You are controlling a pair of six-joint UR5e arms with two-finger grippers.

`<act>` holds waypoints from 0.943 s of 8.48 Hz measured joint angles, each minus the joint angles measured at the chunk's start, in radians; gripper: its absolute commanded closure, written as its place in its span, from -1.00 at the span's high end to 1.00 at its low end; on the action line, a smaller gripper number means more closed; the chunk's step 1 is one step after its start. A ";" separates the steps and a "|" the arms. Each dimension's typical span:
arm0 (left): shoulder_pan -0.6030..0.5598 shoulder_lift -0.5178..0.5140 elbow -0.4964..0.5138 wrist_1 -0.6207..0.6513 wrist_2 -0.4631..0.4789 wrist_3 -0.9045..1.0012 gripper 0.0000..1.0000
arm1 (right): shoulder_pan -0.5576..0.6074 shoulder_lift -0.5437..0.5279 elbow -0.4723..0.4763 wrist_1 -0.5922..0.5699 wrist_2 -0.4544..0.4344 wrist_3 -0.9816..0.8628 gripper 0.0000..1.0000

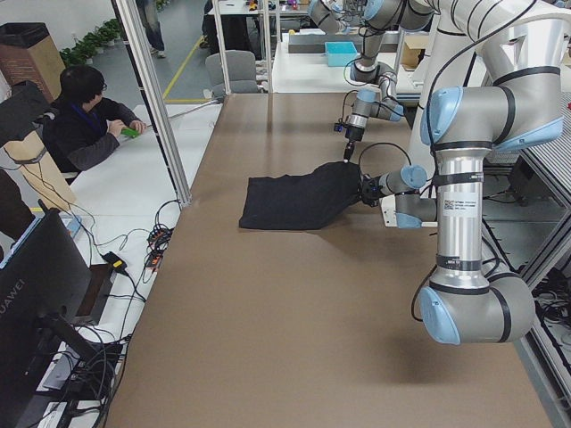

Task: Fold clothes
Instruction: 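Grasp the shirt's other near corner with the left gripper, then lift the near edge with both grippers and fold it over the far half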

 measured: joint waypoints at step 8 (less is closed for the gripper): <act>0.026 -0.020 -0.076 0.000 -0.024 0.044 -1.00 | -0.076 -0.092 0.111 -0.003 0.018 0.064 -1.00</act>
